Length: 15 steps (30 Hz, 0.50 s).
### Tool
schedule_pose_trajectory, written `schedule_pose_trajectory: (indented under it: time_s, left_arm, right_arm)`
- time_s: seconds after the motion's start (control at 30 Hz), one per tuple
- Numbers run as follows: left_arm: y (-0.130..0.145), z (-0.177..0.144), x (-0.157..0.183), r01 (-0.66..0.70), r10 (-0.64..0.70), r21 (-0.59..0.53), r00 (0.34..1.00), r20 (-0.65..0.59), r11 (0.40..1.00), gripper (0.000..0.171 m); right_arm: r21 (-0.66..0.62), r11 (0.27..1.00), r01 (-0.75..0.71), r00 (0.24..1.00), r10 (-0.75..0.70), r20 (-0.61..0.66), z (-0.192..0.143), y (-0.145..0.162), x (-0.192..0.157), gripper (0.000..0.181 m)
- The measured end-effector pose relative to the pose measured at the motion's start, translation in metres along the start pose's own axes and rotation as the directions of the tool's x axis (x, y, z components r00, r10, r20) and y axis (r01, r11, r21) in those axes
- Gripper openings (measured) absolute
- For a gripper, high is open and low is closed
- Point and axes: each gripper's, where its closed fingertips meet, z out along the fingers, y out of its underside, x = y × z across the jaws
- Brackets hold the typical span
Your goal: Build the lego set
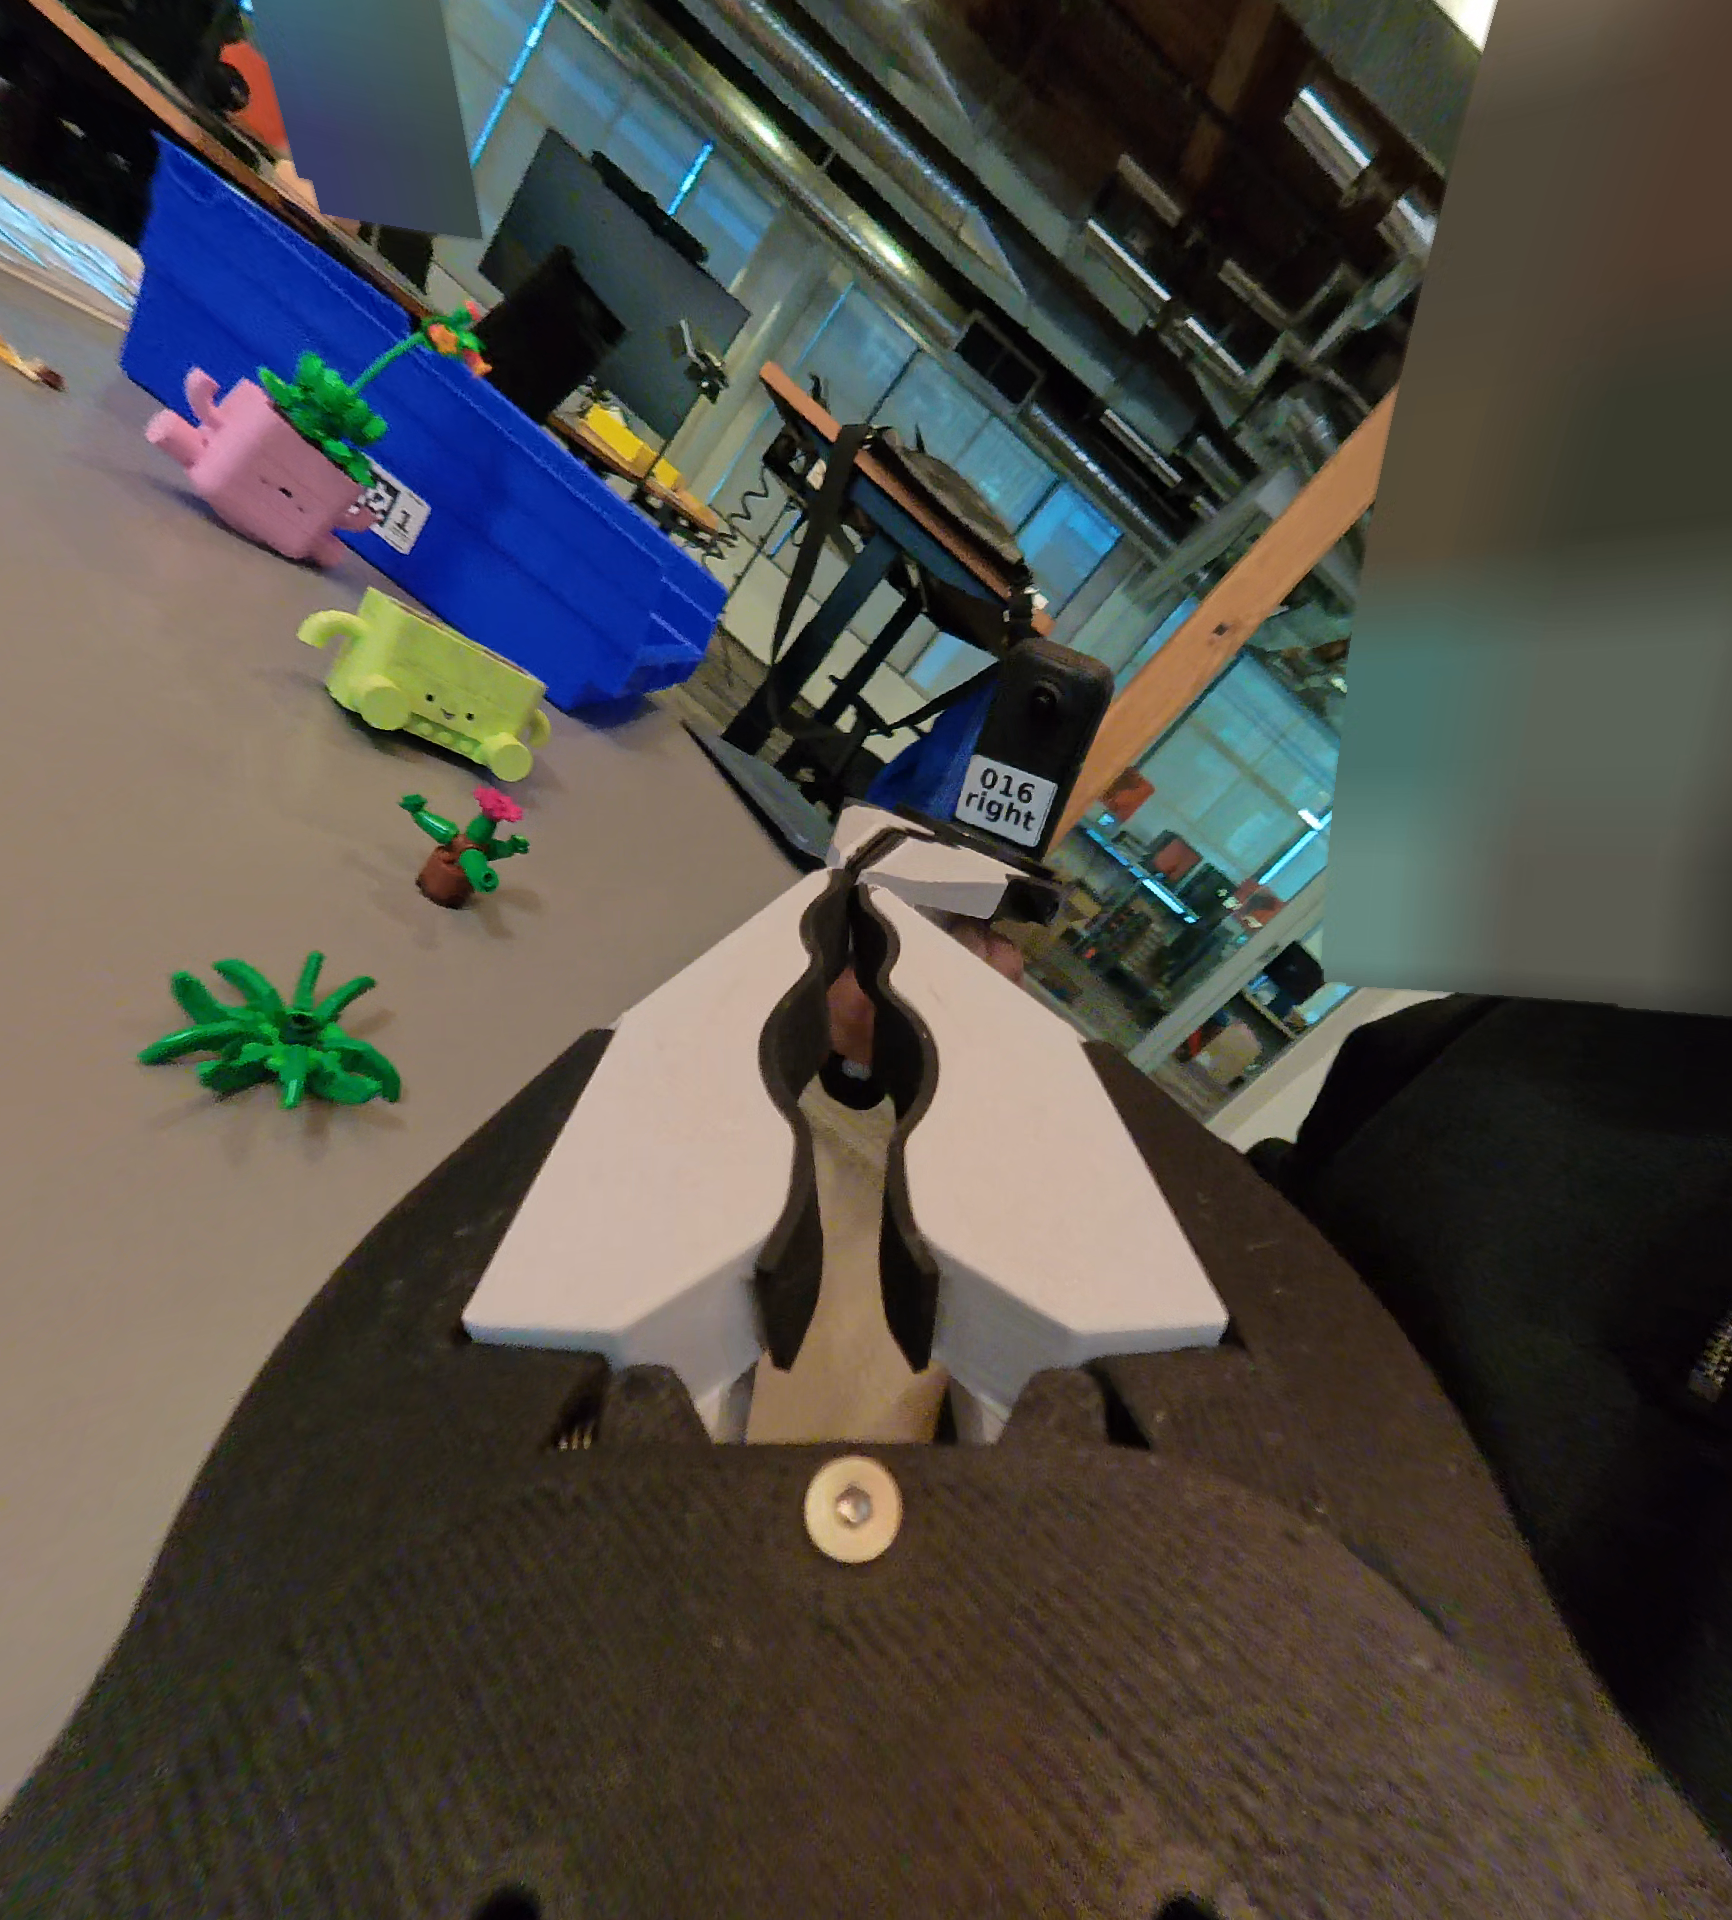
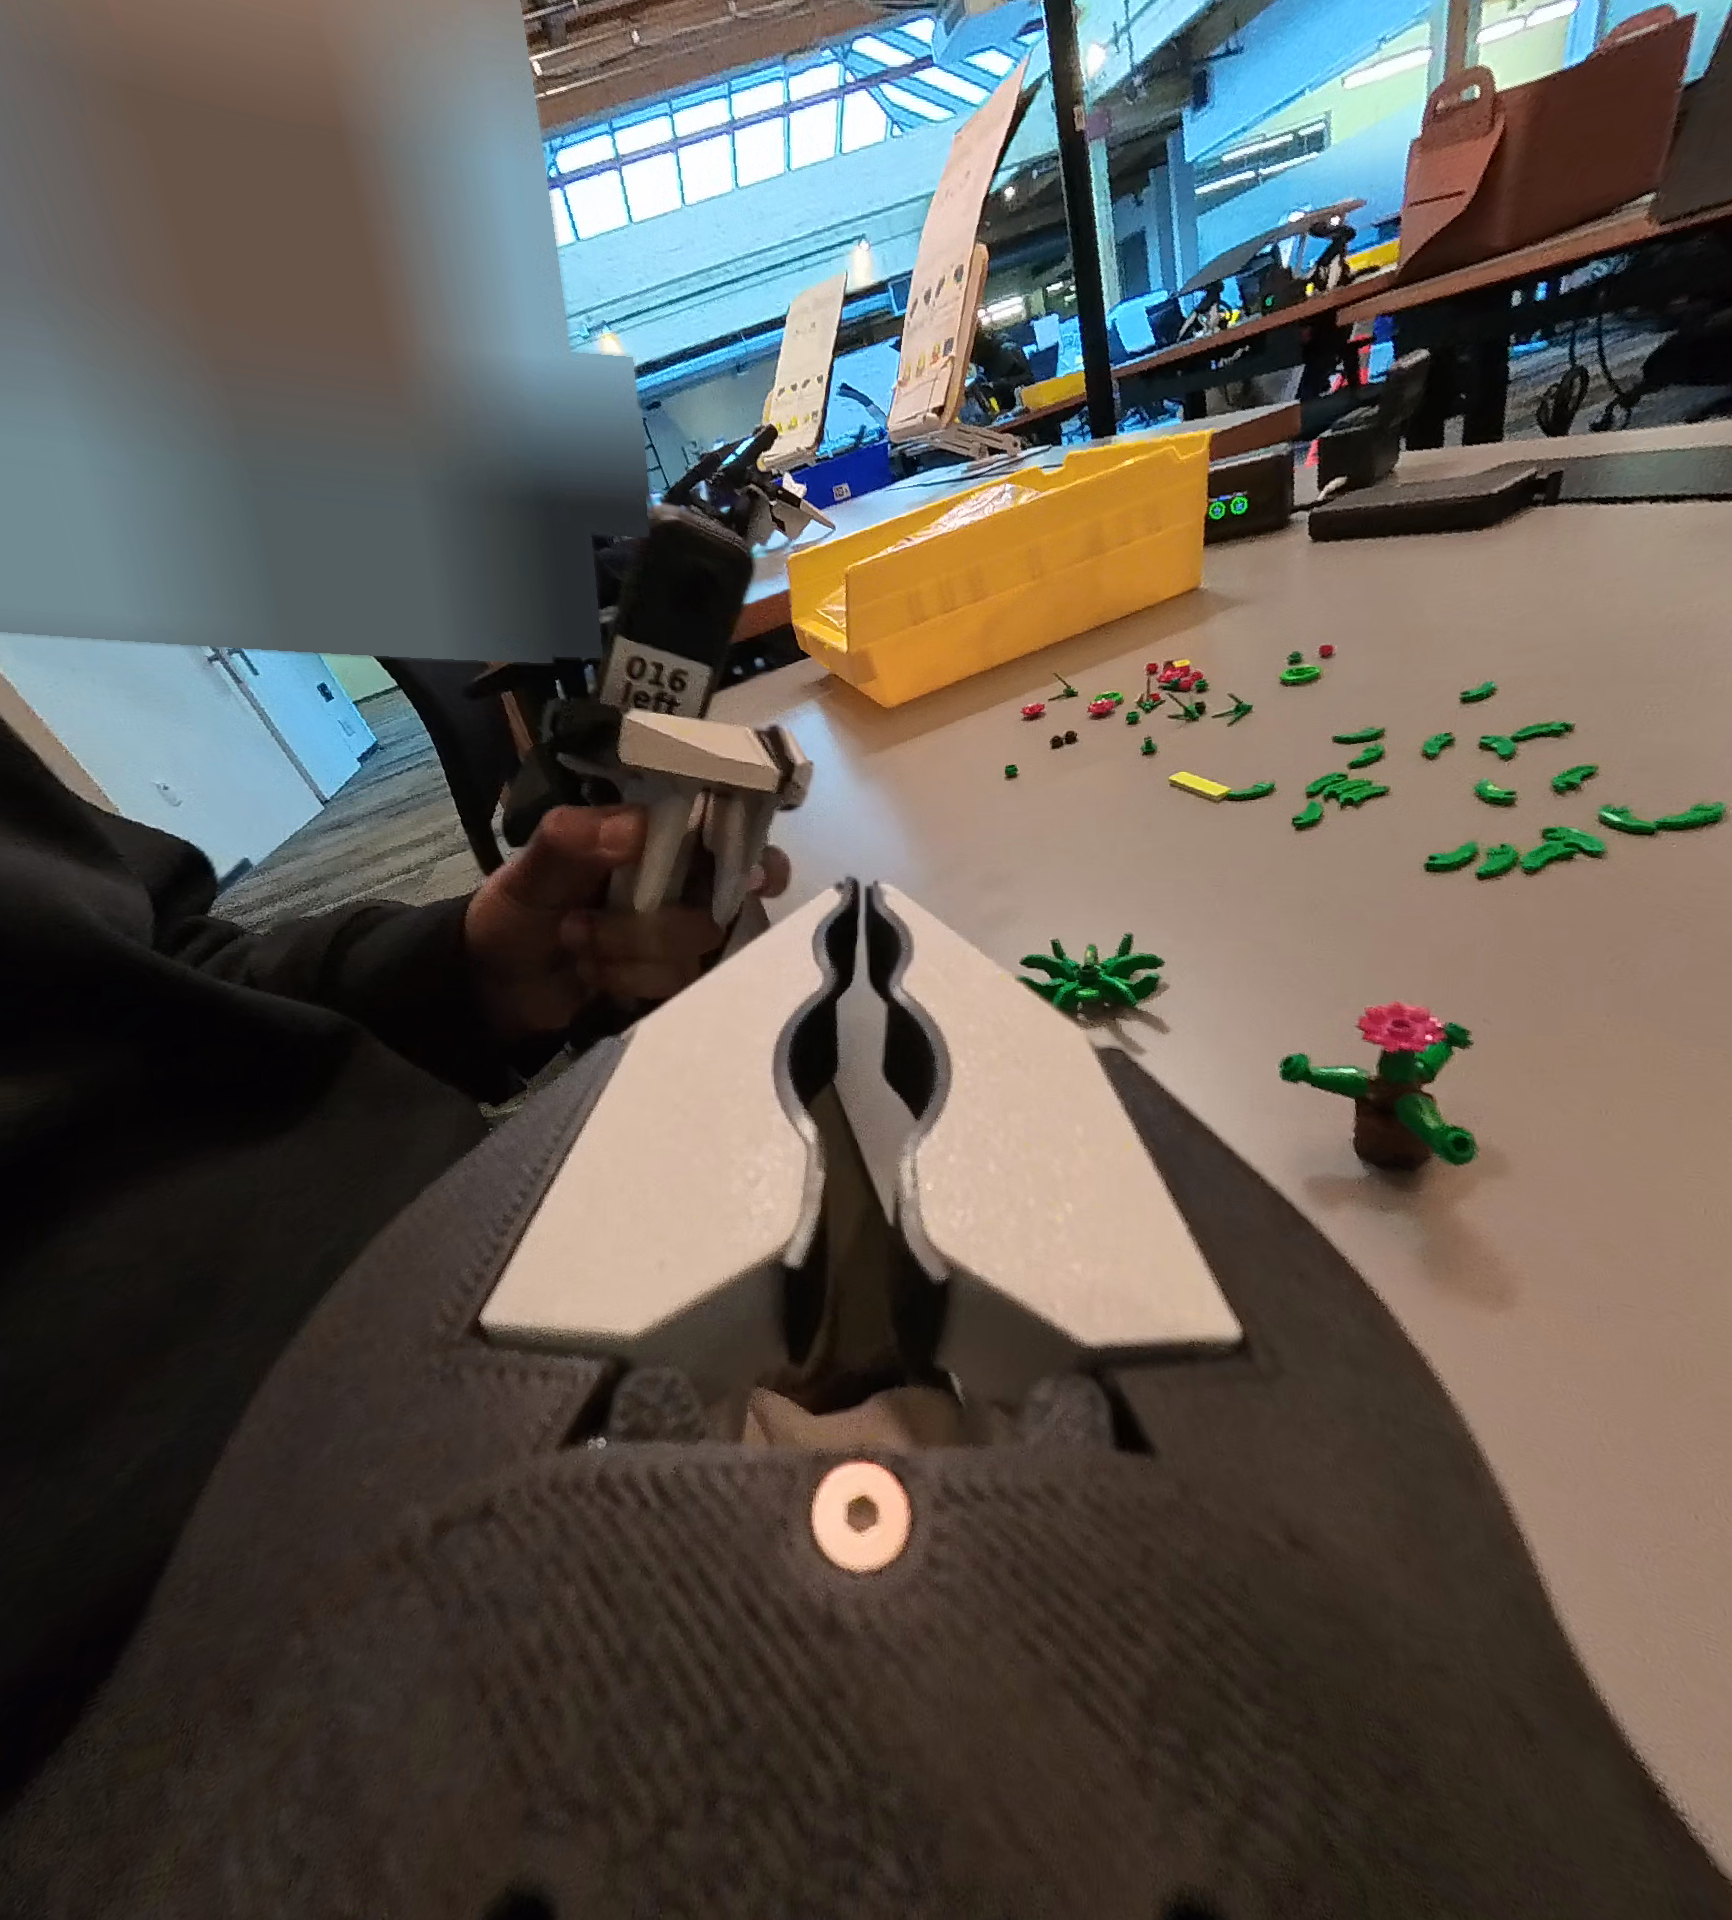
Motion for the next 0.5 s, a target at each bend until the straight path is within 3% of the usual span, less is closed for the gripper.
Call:
schedule_pose_trajectory:
  time_s: [0.27, 0.43, 0.5]
  left_arm:
    - [0.013, -0.01, 0.004, -0.119, 0.124, -0.069, 0.99, 0.074, 0.99, 0.0]
    - [0.055, -0.012, 0.017, -0.248, 0.271, -0.222, 0.959, 0.081, 0.943, 0.0]
    - [0.079, -0.012, 0.019, -0.268, 0.307, -0.317, 0.948, 0.079, 0.91, 0.0]
  right_arm:
    - [-0.021, 1.0, 0.002, 1.0, -0.002, -0.011, -0.002, 0.01, -0.004, 0.005]
    - [-0.06, 0.998, -0.014, 1.0, 0.014, -0.001, -0.009, 0.034, -0.03, 0.006]
    - [-0.15, 0.989, 0.004, 1.0, -0.001, 0.02, -0.007, 0.055, -0.045, 0.006]
